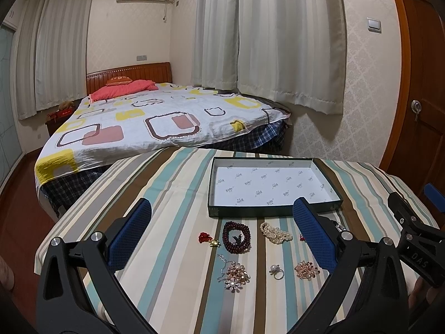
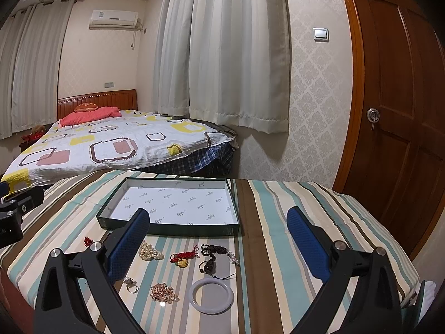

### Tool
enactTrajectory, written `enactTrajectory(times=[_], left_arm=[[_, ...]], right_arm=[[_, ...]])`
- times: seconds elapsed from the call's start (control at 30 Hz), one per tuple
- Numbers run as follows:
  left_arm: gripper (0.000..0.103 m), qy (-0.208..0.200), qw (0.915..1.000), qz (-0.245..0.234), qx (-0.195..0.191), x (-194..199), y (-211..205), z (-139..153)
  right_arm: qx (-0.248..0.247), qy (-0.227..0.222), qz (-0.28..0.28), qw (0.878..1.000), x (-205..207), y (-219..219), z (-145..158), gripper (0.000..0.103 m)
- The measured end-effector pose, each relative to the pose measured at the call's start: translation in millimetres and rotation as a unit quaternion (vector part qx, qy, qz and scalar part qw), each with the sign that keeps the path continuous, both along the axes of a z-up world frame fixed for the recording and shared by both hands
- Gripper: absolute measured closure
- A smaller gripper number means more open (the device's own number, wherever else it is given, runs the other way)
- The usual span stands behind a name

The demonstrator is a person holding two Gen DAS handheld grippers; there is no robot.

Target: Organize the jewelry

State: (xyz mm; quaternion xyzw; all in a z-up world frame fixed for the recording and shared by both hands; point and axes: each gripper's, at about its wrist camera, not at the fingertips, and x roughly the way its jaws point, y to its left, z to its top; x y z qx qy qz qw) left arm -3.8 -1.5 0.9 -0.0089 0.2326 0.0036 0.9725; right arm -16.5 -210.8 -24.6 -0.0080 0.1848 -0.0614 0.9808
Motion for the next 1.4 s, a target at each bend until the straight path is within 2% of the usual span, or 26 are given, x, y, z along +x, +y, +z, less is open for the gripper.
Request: enactTrajectory(times=[1.4], left_arm=[[0.004,0.005,1.0000,0.001,-0.005,0.2,3.6,-4.9]], right_arm=[[-0.002,0.000,0.000,1.000,1.1,1.6,-2.4,0.007]])
